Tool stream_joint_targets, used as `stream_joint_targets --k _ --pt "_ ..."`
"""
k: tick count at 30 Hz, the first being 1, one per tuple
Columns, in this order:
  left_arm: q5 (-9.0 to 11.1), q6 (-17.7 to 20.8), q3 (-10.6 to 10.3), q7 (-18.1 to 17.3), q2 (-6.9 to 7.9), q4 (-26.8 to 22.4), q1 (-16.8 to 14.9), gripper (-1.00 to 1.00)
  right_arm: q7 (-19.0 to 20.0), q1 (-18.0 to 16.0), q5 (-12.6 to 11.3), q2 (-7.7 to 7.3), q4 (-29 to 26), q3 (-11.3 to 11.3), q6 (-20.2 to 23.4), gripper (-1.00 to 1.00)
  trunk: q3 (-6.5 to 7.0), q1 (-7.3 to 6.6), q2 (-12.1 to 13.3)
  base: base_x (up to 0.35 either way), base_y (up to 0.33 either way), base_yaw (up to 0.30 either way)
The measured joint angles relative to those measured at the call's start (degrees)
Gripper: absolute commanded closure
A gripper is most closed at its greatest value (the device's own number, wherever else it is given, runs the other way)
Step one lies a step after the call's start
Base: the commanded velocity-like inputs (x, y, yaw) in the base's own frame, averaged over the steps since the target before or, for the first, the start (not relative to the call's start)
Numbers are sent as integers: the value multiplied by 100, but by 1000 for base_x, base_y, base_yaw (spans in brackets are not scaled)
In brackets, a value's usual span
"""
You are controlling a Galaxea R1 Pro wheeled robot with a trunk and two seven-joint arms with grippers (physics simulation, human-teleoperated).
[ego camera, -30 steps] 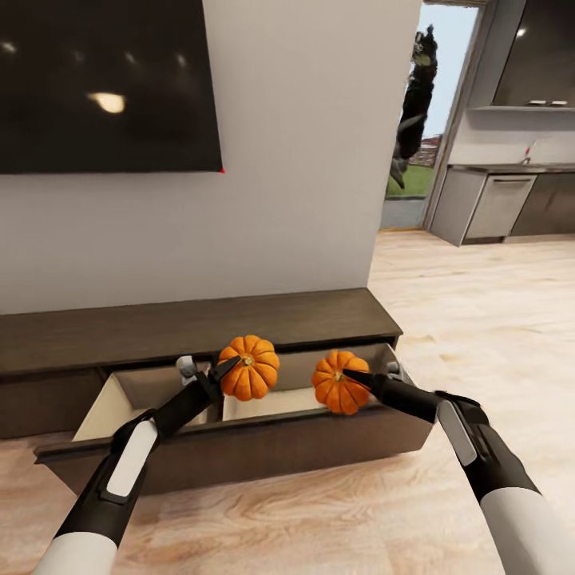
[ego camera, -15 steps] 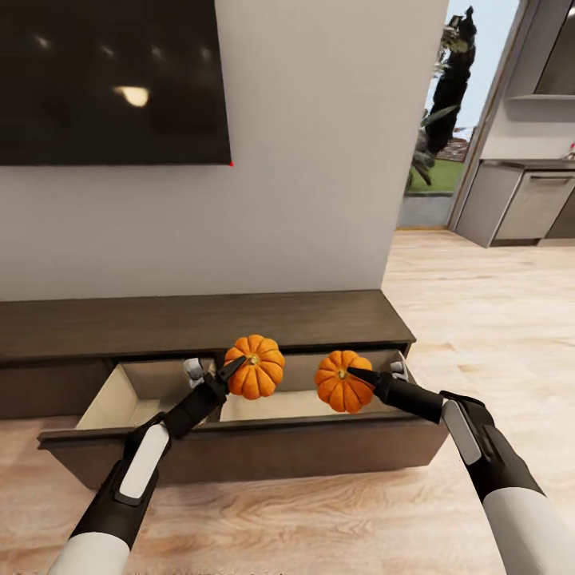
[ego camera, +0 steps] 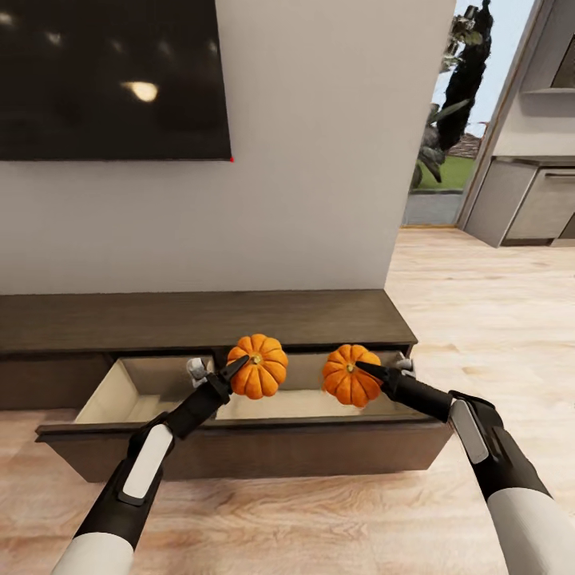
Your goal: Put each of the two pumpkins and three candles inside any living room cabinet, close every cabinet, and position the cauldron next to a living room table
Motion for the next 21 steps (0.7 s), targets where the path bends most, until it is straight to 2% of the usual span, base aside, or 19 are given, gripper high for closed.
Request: stream_joint_targets --k 4,11,16,18,19,20,21 --pt "-16 -7 -2 6 -7 7 0 100 163 1 13 -3 -1 -6 -7 100 0 0 0 130 -226 0" --pt "-26 -8 0 127 -8 27 0 100 157 1 27 26 174 -5 -67 100 -1 0 0 209 -238 0" --pt "-22 -11 9 364 -71 46 0 100 110 3 86 29 517 17 -110 100 -1 1 0 161 -46 0" --pt "-23 -12 31 381 -62 304 0 100 95 2 98 24 892 41 -123 100 -1 1 0 29 -3 0" --pt "-111 -44 38 388 -46 456 2 100 78 4 180 21 1011 52 -200 100 -2 2 1 15 -2 0" --pt "-54 -23 56 383 -30 592 1 100 58 1 83 22 1086 49 -188 100 -1 0 0 7 -1 0" --pt "-56 -29 109 387 -1 785 1 100 -22 1 85 23 1161 51 -225 100 -1 1 0 5 -1 0"
